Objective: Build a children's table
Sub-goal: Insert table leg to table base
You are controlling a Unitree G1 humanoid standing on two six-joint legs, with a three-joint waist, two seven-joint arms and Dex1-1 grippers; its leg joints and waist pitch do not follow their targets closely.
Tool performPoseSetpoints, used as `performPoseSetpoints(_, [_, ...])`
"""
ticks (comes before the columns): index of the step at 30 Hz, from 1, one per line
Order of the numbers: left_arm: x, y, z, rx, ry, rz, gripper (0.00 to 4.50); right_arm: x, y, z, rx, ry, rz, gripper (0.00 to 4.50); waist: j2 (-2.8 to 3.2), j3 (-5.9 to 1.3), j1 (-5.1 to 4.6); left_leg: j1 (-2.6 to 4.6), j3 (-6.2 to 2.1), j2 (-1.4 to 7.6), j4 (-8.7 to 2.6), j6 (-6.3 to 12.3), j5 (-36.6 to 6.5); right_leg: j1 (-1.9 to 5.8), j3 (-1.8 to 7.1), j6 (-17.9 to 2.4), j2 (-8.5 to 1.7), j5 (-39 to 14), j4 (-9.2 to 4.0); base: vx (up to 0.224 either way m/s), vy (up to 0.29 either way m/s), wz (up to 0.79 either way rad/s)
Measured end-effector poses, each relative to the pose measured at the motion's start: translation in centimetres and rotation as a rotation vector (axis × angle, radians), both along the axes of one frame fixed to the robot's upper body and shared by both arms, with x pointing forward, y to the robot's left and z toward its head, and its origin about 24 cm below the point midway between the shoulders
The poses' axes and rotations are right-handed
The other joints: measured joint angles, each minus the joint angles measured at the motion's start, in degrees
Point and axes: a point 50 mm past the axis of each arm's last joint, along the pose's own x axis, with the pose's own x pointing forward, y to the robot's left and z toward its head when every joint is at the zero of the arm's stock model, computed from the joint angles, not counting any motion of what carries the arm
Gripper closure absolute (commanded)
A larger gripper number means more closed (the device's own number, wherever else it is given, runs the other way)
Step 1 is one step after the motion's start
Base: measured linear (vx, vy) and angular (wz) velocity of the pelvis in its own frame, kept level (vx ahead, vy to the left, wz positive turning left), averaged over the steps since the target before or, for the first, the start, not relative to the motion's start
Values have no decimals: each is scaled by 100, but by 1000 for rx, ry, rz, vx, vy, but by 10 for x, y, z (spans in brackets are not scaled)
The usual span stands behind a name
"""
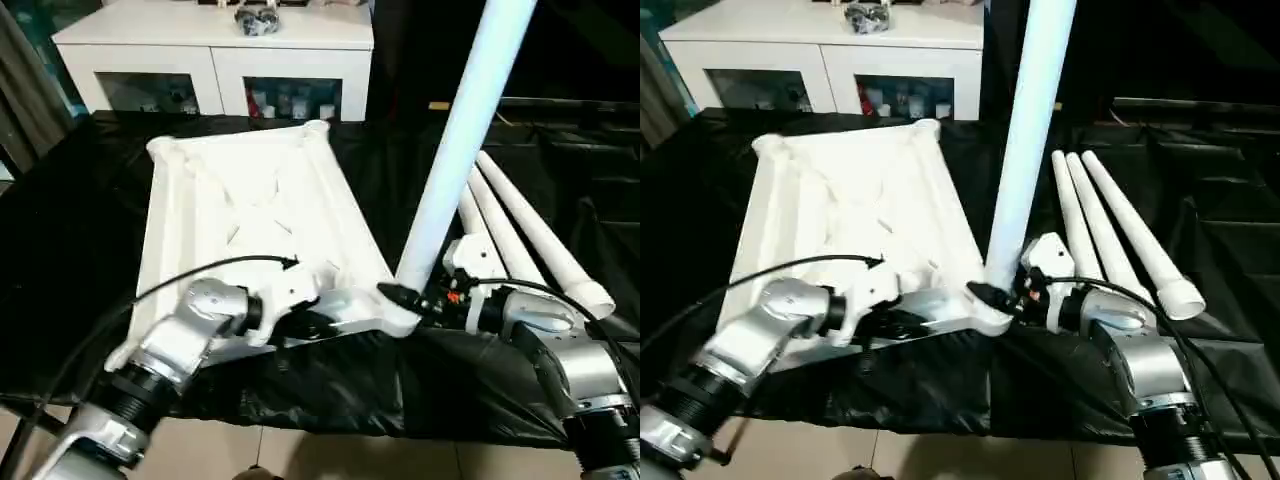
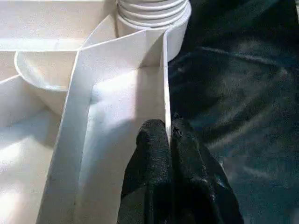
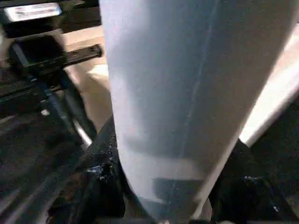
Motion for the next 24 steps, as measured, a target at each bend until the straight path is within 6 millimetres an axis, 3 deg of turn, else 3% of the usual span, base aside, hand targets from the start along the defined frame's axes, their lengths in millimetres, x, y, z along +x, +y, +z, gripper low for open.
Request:
performPoseSetpoints(11, [10,3,3,18,-18,33,450,10,6,-2,17,-23,-36,260,4,28,-13,1,1,-1,-4,-1,-1,-3,2,1,0,0,-6,0,0,0])
performPoseSetpoints(17, [13,-29,3,-44,-62,260,450,41,11,-2,15,-90,-375,261,10,78,-190,-10,1,-1,-3,-4,1,-21,2,-4,-2,3,-19,0,0,0])
performPoseSetpoints(24, [7,-61,3,-95,-119,396,450,57,17,2,47,-109,-595,261,19,78,-209,-20,2,0,-39,-4,2,-33,-3,-27,4,13,-45,0,0,0])
